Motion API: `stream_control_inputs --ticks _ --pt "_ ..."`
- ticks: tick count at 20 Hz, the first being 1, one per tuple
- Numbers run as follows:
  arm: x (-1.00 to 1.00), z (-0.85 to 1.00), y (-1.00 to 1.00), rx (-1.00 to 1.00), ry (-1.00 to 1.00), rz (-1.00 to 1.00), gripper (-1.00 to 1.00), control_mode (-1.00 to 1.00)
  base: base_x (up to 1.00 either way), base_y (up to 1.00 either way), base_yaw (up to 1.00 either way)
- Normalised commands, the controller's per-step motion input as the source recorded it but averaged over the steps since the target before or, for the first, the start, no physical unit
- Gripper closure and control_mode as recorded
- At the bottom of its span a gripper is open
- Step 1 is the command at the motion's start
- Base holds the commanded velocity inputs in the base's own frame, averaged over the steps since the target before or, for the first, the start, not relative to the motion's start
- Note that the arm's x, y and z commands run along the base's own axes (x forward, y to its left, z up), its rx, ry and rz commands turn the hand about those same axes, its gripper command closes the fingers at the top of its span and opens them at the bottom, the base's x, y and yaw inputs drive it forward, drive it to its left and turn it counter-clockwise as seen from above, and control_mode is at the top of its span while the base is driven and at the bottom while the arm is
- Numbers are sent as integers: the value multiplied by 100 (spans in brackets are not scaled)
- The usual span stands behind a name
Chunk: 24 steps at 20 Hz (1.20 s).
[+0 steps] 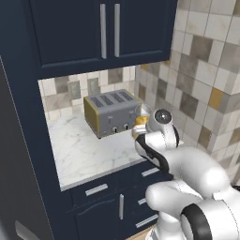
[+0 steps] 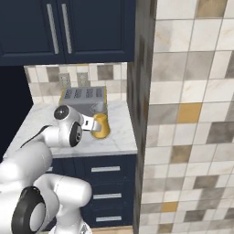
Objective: Move the lemon and lemon wedge from the top shelf to the second highest shelf to make space. Then, place the pitcher from the counter on the cleared top shelf.
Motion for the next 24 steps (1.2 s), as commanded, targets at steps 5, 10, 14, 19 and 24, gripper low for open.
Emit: stream_control_inputs --ticks 5,10,14,19,24 --pt "30 -22 0 0 -6 0 -100 -100 0 0 0" --pt "33 -17 0 0 -5 0 -100 -100 0 0 0" --pt "35 -13 0 0 -4 0 -100 -100 0 0 0" --pt "34 -12 0 0 -4 0 -100 -100 0 0 0" --pt "31 -17 0 0 -5 0 -100 -100 0 0 0"
